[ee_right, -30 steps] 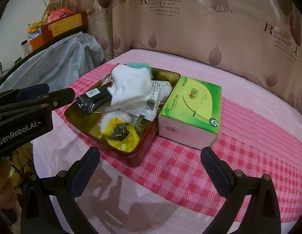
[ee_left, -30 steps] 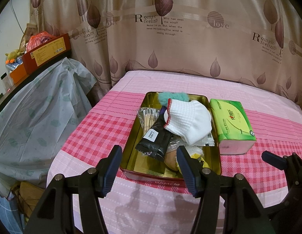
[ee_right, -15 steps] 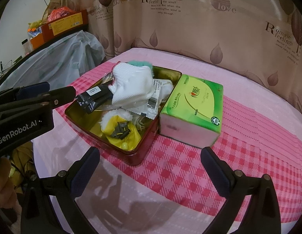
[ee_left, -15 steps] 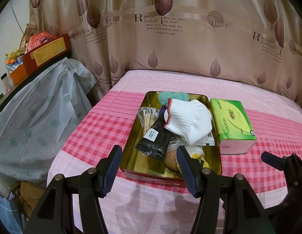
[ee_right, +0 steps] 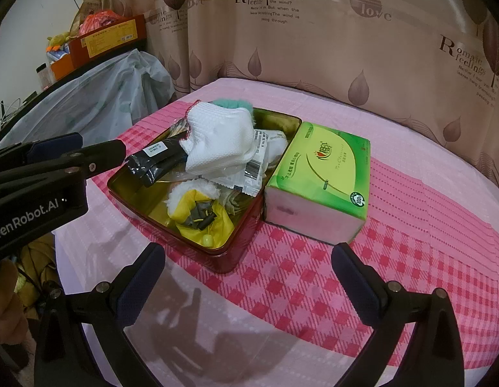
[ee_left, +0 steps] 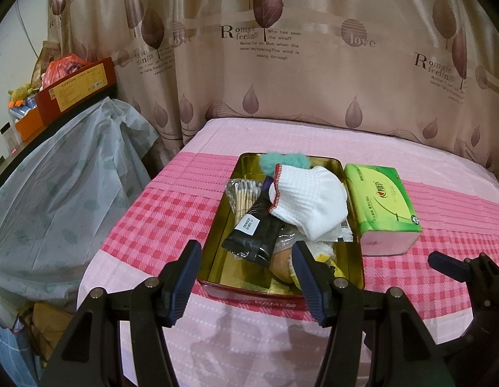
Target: Organize soft objects
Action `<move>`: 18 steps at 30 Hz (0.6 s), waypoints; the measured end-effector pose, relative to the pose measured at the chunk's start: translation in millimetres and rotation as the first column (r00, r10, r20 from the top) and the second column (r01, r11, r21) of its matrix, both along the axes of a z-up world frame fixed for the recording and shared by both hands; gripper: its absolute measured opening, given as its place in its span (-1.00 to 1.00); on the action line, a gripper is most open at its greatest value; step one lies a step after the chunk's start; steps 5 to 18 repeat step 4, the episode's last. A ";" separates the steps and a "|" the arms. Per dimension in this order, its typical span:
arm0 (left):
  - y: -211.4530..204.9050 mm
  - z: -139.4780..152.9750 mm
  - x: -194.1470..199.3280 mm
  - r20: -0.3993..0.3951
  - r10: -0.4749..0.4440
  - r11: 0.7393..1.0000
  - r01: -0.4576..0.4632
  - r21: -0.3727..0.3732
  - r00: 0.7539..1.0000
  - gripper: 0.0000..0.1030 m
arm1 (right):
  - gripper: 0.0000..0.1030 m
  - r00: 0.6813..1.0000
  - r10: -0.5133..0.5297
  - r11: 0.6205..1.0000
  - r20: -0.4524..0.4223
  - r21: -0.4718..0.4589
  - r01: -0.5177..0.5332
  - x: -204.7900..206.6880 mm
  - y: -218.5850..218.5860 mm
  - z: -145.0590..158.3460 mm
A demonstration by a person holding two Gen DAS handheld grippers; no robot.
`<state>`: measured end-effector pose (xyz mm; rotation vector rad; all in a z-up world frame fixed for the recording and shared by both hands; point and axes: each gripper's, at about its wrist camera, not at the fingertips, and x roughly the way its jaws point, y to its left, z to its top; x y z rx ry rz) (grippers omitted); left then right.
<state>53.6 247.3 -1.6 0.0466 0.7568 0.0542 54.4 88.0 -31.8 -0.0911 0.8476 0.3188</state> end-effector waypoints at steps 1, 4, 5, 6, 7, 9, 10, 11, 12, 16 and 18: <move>0.1 0.0 -0.2 0.000 -0.001 1.000 0.001 -0.002 1.000 0.16 | 0.98 1.000 0.001 1.000 0.001 -0.001 -0.001 -1.4 0.3 -0.3; -0.2 -0.3 0.2 0.000 0.001 1.000 -0.001 0.000 1.000 0.16 | 0.98 1.000 0.003 1.000 0.003 -0.004 -0.003 -2.7 -0.1 -0.8; -0.2 -0.3 0.2 0.000 0.001 1.000 -0.001 0.000 1.000 0.16 | 0.98 1.000 0.003 1.000 0.003 -0.004 -0.003 -2.7 -0.1 -0.8; -0.2 -0.3 0.2 0.000 0.001 1.000 -0.001 0.000 1.000 0.16 | 0.98 1.000 0.003 1.000 0.003 -0.004 -0.003 -2.7 -0.1 -0.8; -0.2 -0.3 0.2 0.000 0.001 1.000 -0.001 0.000 1.000 0.16 | 0.98 1.000 0.003 1.000 0.003 -0.004 -0.003 -2.7 -0.1 -0.8; -0.2 -0.3 0.2 0.000 0.001 1.000 -0.001 0.000 1.000 0.16 | 0.98 1.000 0.003 1.000 0.003 -0.004 -0.003 -2.7 -0.1 -0.8; -0.2 -0.3 0.2 0.000 0.001 1.000 -0.001 0.000 1.000 0.16 | 0.98 1.000 0.003 1.000 0.003 -0.004 -0.003 -2.7 -0.1 -0.8; -0.2 -0.3 0.2 0.000 0.001 1.000 -0.001 0.000 1.000 0.16 | 0.98 1.000 0.003 1.000 0.003 -0.004 -0.003 -2.7 -0.1 -0.8; -0.2 -0.3 0.2 0.000 0.001 1.000 -0.001 0.000 1.000 0.16 | 0.98 1.000 0.003 1.000 0.003 -0.004 -0.003 -2.7 -0.1 -0.8; -0.2 -0.3 0.2 0.000 0.001 1.000 -0.001 0.000 1.000 0.16 | 0.98 1.000 0.003 1.000 0.003 -0.004 -0.003 -2.7 -0.1 -0.8; -0.2 -0.3 0.2 0.000 0.001 1.000 -0.001 0.000 1.000 0.16 | 0.98 1.000 0.003 1.000 0.003 -0.004 -0.003 -2.7 -0.1 -0.8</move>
